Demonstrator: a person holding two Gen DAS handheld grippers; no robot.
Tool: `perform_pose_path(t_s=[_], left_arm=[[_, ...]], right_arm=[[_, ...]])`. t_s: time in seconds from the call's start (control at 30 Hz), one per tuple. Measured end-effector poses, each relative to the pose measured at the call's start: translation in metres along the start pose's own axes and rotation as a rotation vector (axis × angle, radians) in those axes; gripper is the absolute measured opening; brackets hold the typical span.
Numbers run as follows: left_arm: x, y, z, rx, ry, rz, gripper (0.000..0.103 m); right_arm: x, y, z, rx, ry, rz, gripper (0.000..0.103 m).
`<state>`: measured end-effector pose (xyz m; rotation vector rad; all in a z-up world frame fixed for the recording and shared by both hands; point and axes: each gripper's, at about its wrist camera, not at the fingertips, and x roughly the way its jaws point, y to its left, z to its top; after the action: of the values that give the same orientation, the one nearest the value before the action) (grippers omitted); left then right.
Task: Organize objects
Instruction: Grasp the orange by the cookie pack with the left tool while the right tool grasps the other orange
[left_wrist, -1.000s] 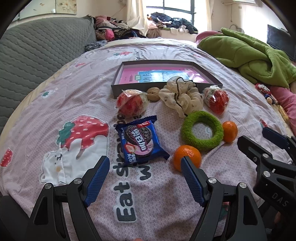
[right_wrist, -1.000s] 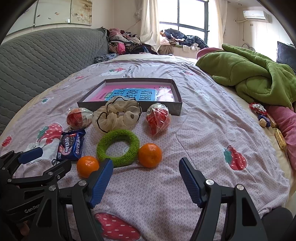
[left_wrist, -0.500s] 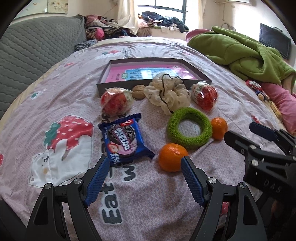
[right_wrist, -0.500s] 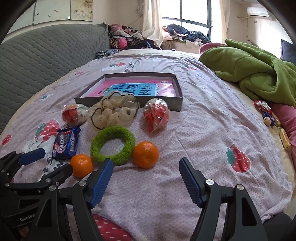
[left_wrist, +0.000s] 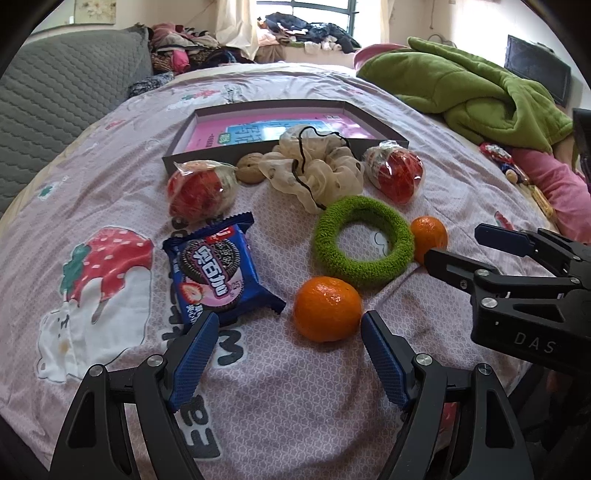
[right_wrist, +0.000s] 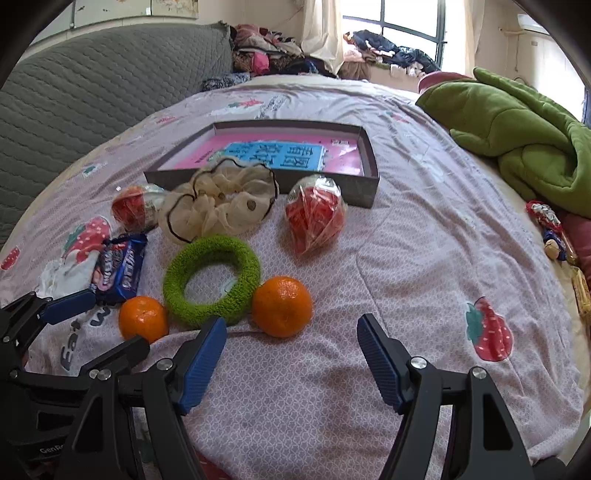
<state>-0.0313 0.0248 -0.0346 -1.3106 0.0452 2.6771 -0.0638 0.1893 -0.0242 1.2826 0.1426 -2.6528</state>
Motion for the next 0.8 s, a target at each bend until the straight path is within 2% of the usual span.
perform_pose_path(t_s=[0.13, 0.4, 0.67, 0.7, 0.8], left_arm=[[0.002, -0.001, 0.004, 0.006, -0.009, -0.006, 0.080], [0.007, -0.007, 0.006, 0.033, -0.013, -0.018, 0.080], [0.009, -0.010, 0.007, 0.028, -0.017, -0.058, 0.080], [0.010, -0.011, 0.008, 0.029, -0.016, -0.054, 0.078], [0.010, -0.009, 0.009, 0.034, -0.027, -0.032, 0.064]], right_arm=[[0.010, -0.002, 0.002, -0.013, 0.029, -0.007, 0.072], [0.023, -0.002, 0.005, -0.041, 0.073, -0.002, 0.060], [0.025, 0.005, 0.006, -0.076, 0.068, 0.024, 0.043], [0.025, 0.004, 0.007, -0.075, 0.067, 0.028, 0.042], [0.024, 0.004, 0.006, -0.074, 0.067, 0.038, 0.040]])
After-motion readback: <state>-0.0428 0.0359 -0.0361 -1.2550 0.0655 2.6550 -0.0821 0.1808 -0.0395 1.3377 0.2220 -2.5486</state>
